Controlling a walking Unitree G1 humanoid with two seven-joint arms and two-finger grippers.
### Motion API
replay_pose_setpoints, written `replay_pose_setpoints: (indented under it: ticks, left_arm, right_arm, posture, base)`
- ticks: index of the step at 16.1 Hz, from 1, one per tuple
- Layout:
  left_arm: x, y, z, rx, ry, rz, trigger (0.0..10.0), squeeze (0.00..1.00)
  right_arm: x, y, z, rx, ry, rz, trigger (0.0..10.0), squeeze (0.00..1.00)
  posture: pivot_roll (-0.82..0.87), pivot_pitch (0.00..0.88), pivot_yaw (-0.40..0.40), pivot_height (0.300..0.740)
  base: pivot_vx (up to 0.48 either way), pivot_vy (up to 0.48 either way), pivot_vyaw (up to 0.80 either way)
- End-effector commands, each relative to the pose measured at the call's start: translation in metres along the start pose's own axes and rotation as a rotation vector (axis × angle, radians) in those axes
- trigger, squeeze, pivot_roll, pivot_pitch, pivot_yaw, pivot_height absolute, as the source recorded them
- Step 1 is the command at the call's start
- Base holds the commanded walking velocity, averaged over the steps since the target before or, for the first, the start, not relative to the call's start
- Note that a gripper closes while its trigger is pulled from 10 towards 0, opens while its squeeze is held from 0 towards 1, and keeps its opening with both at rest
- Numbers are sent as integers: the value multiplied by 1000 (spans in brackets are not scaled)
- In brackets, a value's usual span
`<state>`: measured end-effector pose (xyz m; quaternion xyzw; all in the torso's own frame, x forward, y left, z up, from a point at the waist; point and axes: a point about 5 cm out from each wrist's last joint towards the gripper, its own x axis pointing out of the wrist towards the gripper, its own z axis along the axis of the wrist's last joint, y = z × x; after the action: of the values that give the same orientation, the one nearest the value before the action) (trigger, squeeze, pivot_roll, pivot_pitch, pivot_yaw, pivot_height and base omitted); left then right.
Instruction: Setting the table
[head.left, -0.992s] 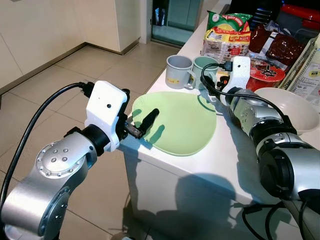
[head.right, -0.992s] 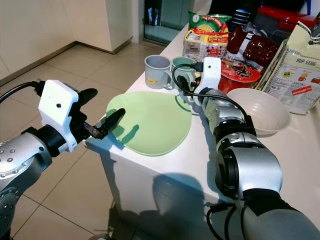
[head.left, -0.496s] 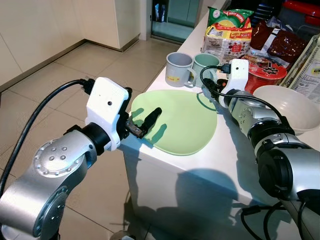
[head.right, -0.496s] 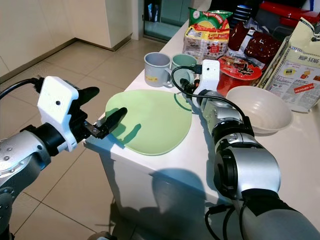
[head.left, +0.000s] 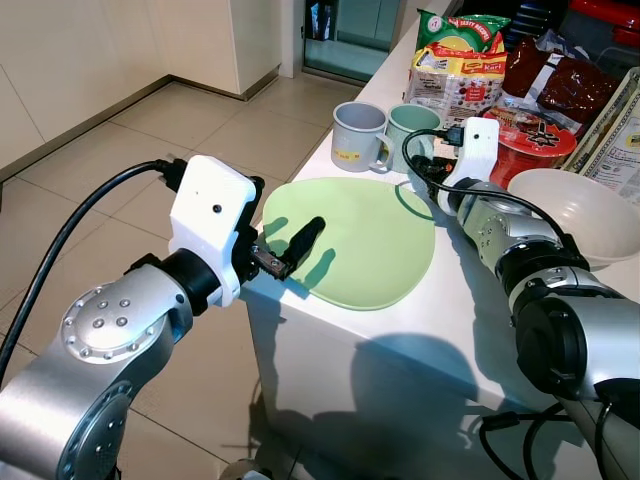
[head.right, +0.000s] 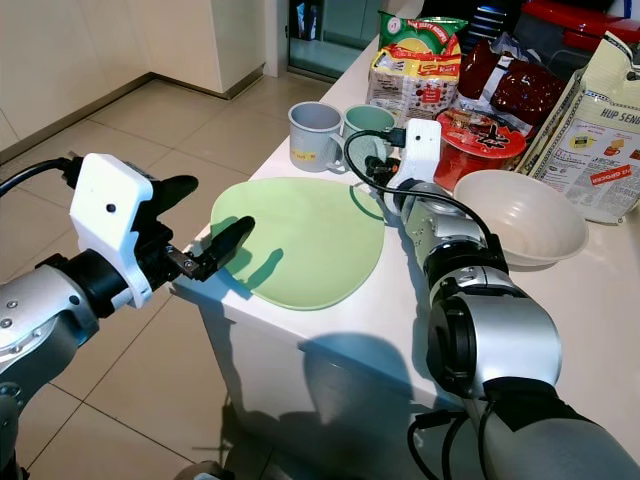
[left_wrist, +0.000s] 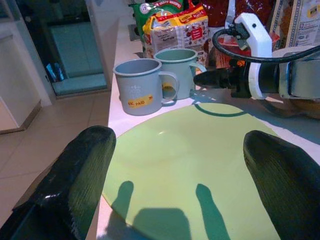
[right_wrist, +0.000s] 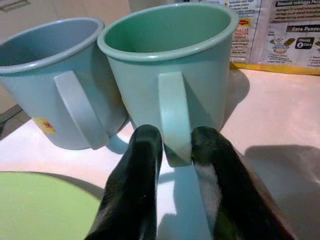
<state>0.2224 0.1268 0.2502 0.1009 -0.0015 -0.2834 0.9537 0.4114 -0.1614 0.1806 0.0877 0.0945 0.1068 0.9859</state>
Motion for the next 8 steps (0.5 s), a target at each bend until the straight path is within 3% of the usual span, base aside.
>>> replay_pose_setpoints:
  ticks: [1,8]
  left_arm:
    - [-2,-1,2,5,-5,2,10000,0]
    - [4,5,5,8,-22,21,10000,0]
  right_arm:
    - [1,2,6,12,-24,9,0,0]
    - [2,6,16,23,-70,32,0,0]
  posture:
    - [313,75,-55,740]
    - [302,33,-66,740]
  base:
    - [0,0,0]
    - [0,0,0]
